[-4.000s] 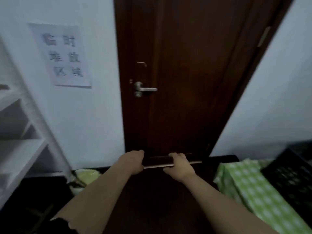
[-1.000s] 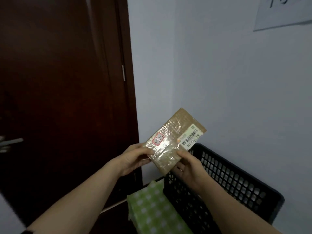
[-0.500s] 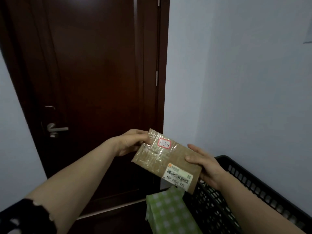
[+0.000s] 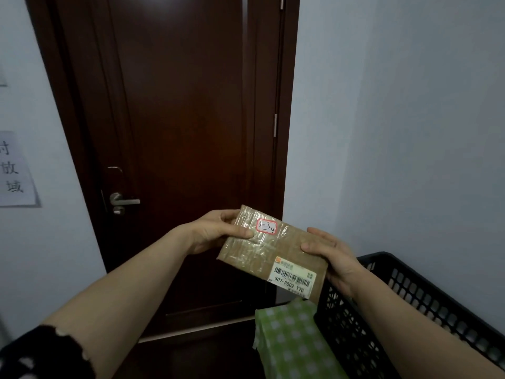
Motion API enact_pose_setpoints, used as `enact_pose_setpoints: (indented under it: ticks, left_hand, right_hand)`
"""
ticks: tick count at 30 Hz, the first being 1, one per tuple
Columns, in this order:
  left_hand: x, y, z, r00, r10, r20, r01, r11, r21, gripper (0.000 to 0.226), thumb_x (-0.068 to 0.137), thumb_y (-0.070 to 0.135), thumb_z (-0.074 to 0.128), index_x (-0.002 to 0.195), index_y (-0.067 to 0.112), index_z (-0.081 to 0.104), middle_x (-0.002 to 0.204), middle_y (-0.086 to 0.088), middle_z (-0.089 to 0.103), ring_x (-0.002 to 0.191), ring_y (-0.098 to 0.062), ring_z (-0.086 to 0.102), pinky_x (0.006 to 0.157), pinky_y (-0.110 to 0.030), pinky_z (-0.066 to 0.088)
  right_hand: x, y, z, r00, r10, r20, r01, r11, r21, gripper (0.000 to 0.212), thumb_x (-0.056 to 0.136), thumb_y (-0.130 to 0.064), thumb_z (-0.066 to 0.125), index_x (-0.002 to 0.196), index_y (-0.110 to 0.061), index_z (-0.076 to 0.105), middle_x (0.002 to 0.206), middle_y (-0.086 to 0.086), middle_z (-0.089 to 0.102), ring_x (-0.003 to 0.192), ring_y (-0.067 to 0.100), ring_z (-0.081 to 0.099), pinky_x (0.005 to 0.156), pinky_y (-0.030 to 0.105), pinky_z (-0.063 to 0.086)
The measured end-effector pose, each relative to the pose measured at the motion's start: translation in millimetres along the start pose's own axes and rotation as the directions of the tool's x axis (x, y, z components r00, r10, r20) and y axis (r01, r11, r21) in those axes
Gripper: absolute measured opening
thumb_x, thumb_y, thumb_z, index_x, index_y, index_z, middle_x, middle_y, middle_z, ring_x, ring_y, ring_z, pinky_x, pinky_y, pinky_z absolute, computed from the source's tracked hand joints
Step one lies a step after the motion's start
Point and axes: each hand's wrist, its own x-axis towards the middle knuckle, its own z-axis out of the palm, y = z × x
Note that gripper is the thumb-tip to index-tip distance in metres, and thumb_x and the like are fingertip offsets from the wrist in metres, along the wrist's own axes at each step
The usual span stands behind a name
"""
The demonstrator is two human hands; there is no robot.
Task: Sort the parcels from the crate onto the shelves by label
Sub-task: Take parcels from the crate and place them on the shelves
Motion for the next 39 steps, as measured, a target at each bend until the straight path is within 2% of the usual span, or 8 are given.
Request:
enact_pose_setpoints:
  ticks: [6, 12, 15, 19, 22, 28, 32, 39]
  left_hand:
    - [-11.6, -5.7, -8.9, 0.999, 0.002, -0.042, -0.002, 1.0, -0.004, 0.069, 0.06, 0.011, 0.082, 0.125, 0.015, 0.059, 0.115, -0.006, 0.069, 0.105, -0.022, 0.067, 0.094, -0.039, 0.051]
    - [-20.4, -12.6, -16.6, 0.996, 0.008, -0.086, -0.008, 1.0, -0.002, 0.071, 0.061, 0.011, 0.082, 0.127, 0.015, 0.056, 0.115, -0.005, 0.069, 0.104, -0.021, 0.067, 0.091, -0.037, 0.052]
    - [-25.0, -17.8, -19.5, 0.994, 0.0, -0.107, -0.002, 1.0, -0.022, 0.069, 0.062, 0.011, 0.082, 0.127, 0.014, 0.057, 0.114, -0.006, 0.07, 0.103, -0.022, 0.068, 0.093, -0.039, 0.052]
    - [-32.3, -22.4, -21.2, 0.991, -0.011, -0.136, 0.006, 0.999, -0.038, 0.067, 0.06, 0.015, 0.083, 0.123, 0.016, 0.059, 0.11, -0.004, 0.071, 0.1, -0.02, 0.069, 0.088, -0.035, 0.054]
    - [-38.3, -26.1, -24.7, 0.983, -0.012, -0.185, 0.012, 1.0, -0.001, 0.069, 0.058, 0.017, 0.085, 0.122, 0.015, 0.059, 0.109, -0.001, 0.071, 0.099, -0.017, 0.069, 0.091, -0.035, 0.053]
    - [-49.3, -38.0, -39.4, 0.969, -0.041, -0.245, 0.041, 0.999, -0.005, 0.069, 0.061, 0.014, 0.085, 0.123, 0.015, 0.057, 0.111, -0.003, 0.07, 0.101, -0.018, 0.068, 0.093, -0.037, 0.052]
    - [-53.4, -43.7, -47.6, 0.965, -0.052, -0.258, 0.051, 0.999, -0.01, 0.068, 0.063, 0.012, 0.084, 0.125, 0.014, 0.055, 0.11, -0.003, 0.07, 0.099, -0.018, 0.069, 0.09, -0.035, 0.053]
    - [-63.0, -57.1, -62.2, 0.95, -0.068, -0.305, 0.064, 0.998, -0.024, 0.076, 0.054, 0.017, 0.085, 0.124, 0.014, 0.056, 0.11, -0.002, 0.07, 0.1, -0.018, 0.068, 0.09, -0.034, 0.053]
  right_hand:
    - [-3.0, 0.8, 13.9, 1.0, -0.002, 0.012, 0.002, 1.0, -0.015, 0.08, 0.048, -0.009, 0.081, 0.124, -0.012, 0.055, 0.11, 0.014, 0.068, 0.088, 0.026, 0.07, 0.07, 0.034, 0.057]
    - [-1.5, 3.5, 23.8, 1.0, 0.019, 0.025, -0.018, 0.999, -0.038, 0.084, 0.048, -0.01, 0.081, 0.128, -0.011, 0.053, 0.112, 0.013, 0.068, 0.089, 0.026, 0.07, 0.077, 0.036, 0.058]
    - [-2.4, 5.6, 30.5, 0.999, 0.024, 0.034, -0.023, 0.999, -0.033, 0.087, 0.05, -0.005, 0.083, 0.13, -0.01, 0.051, 0.11, 0.013, 0.067, 0.087, 0.025, 0.07, 0.073, 0.035, 0.059]
    - [2.9, 9.1, 40.3, 1.0, 0.028, 0.012, -0.028, 0.999, 0.029, 0.079, 0.069, 0.003, 0.075, 0.139, -0.009, 0.04, 0.111, 0.016, 0.062, 0.089, 0.03, 0.068, 0.077, 0.043, 0.058]
    - [7.5, 11.0, 51.5, 0.999, 0.049, 0.022, -0.05, 0.997, 0.062, 0.079, 0.073, 0.004, 0.072, 0.142, -0.008, 0.034, 0.112, 0.018, 0.06, 0.086, 0.03, 0.067, 0.075, 0.044, 0.058]
    - [13.7, 24.5, 70.6, 0.992, 0.1, 0.075, -0.105, 0.993, 0.058, 0.097, 0.054, -0.004, 0.08, 0.141, -0.005, 0.037, 0.117, 0.023, 0.061, 0.084, 0.031, 0.07, 0.063, 0.04, 0.059]
    - [16.0, 30.1, 77.9, 0.991, 0.106, 0.076, -0.11, 0.993, 0.043, 0.089, 0.063, 0.0, 0.076, 0.142, -0.008, 0.037, 0.115, 0.021, 0.06, 0.087, 0.032, 0.068, 0.072, 0.044, 0.057]
    - [27.9, 41.3, 95.7, 0.985, 0.144, 0.097, -0.146, 0.989, 0.014, 0.084, 0.069, 0.003, 0.075, 0.142, -0.009, 0.037, 0.117, 0.019, 0.06, 0.087, 0.03, 0.068, 0.069, 0.04, 0.057]
